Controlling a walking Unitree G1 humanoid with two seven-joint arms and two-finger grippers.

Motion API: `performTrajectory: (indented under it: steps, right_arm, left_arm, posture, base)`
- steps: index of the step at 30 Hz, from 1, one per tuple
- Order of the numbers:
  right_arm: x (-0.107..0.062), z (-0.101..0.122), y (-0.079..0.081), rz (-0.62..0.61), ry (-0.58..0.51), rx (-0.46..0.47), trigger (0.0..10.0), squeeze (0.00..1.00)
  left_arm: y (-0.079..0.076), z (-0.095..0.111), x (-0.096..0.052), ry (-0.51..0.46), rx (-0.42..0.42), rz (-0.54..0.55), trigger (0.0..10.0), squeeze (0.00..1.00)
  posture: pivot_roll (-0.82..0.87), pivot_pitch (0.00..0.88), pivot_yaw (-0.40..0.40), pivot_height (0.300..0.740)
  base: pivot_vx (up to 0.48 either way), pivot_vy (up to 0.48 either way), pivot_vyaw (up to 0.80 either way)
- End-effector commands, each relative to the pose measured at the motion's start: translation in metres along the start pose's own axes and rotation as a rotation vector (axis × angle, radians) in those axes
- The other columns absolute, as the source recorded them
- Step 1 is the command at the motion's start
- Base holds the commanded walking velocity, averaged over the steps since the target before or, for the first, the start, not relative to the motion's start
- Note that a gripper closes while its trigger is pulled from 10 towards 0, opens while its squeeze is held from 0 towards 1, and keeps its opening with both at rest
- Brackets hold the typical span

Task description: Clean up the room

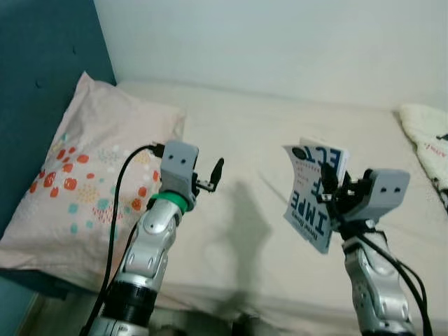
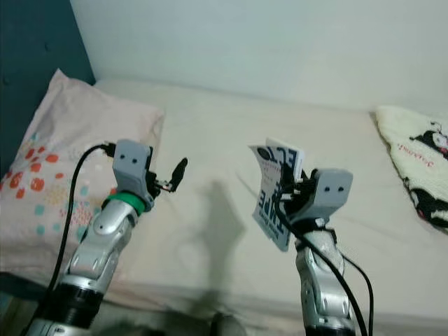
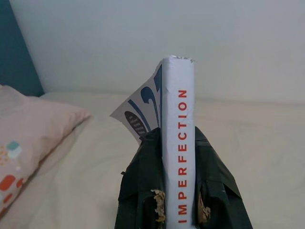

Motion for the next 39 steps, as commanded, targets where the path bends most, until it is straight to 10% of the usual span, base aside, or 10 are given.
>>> performTrajectory:
  steps: [1, 32, 39]
  right_arm:
    - [-0.002, 0.002, -0.004, -0.015, -0.009, 0.006, 10.0, 0.0]
    - [-0.006, 0.001, 0.0, -0.009, -0.017, 0.038, 10.0, 0.0]
    - [0.008, 0.015, 0.025, 0.167, -0.051, 0.425, 10.0, 0.0]
  left_arm:
    - [-0.004, -0.008, -0.003, 0.033, 0.002, -0.013, 10.0, 0.0]
    - [-0.003, -0.009, -0.005, 0.039, 0.01, -0.026, 10.0, 0.0]
    - [0.018, -0.009, -0.002, 0.058, 0.078, 0.158, 10.0, 0.0]
  posture:
    - [-0.13, 0.12, -0.004, 0.625]
    - [-0.12, 0.129, 0.011, 0.612]
    - [-0.1, 0.159, 0.016, 0.612]
  base:
    - [0.0, 0.0, 0.0]
    - [0.0, 0.0, 0.0]
    - [0.0, 0.0, 0.0]
Point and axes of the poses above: a point about 5 cm out from each wrist's last joint towards the gripper, its own x axis pointing out of the wrist towards the gripper, its own z axis along the axis of the wrist's last joint, y = z × x, the point moved 2 cm from there along x, pointing out of the wrist towards the gripper, and after that the axes turned 8 degrees about x, right-handed, at the moved point
